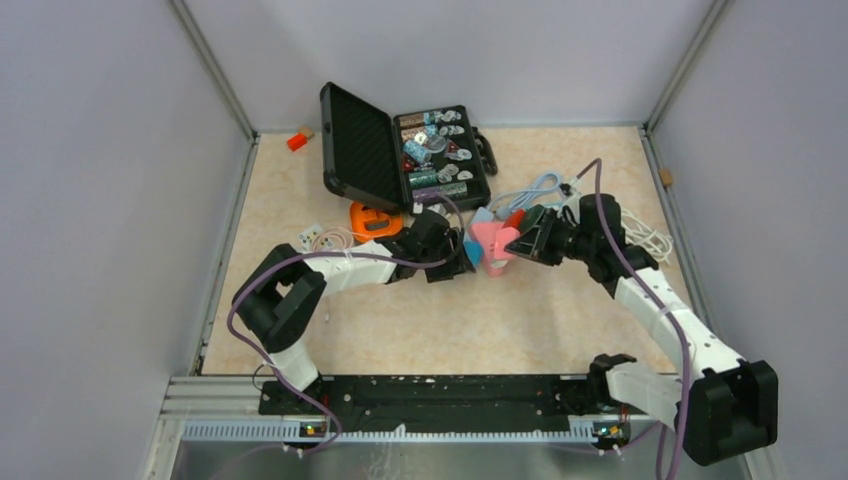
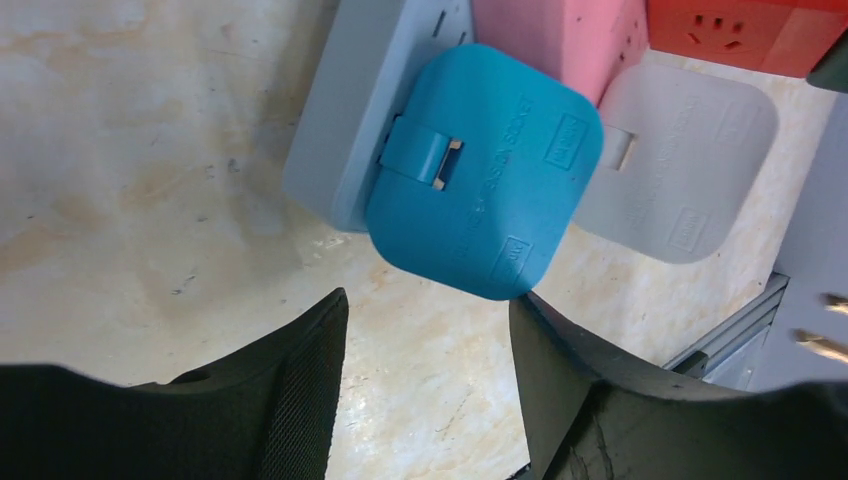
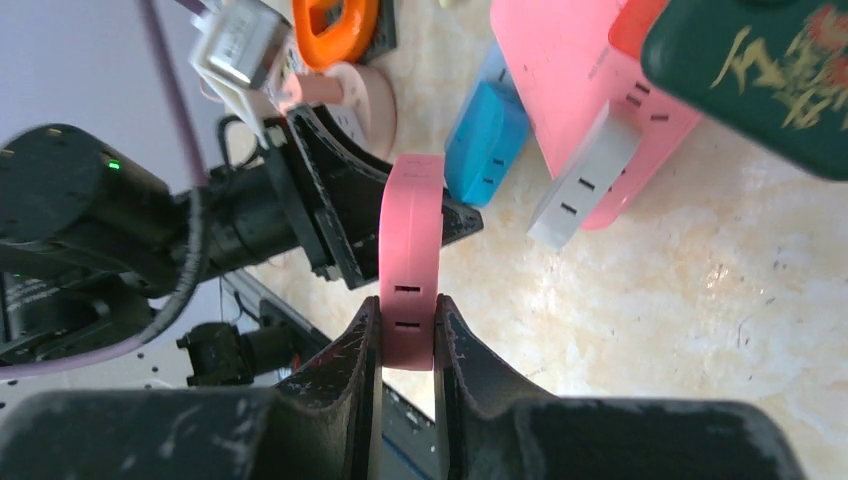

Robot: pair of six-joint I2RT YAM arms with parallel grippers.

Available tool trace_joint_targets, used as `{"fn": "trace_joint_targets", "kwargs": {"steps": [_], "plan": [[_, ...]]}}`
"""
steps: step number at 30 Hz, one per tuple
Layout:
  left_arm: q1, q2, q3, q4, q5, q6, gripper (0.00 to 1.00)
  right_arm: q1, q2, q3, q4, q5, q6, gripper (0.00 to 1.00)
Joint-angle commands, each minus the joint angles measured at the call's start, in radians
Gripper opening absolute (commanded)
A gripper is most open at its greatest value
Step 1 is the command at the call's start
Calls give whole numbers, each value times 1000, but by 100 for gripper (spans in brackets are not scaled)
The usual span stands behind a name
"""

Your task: Pull the plug off the socket

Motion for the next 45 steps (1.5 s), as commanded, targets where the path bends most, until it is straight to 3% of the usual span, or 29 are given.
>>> {"fn": "trace_joint_targets", "kwargs": {"steps": [1, 8, 21, 32, 35, 45], "plan": [[15, -1, -14, -23, -10, 30, 64, -11, -59, 80, -58, 82, -39, 0], [16, -85, 81, -14, 71, 152, 85, -14, -147, 110, -183, 254, -76, 0], [15, -330, 60, -56, -115, 335, 99, -14, -253, 13, -290, 370, -61, 0], [16, -447, 26, -65, -281, 417, 99, -15, -235, -112, -235, 448, -53, 0], [16, -469, 7, -56, -284, 417, 99, -43, -193, -126, -189, 437, -73, 1], [18, -502, -56, -14, -258, 416, 99, -317, -26, -227, 32, 159, -68, 8]]}}
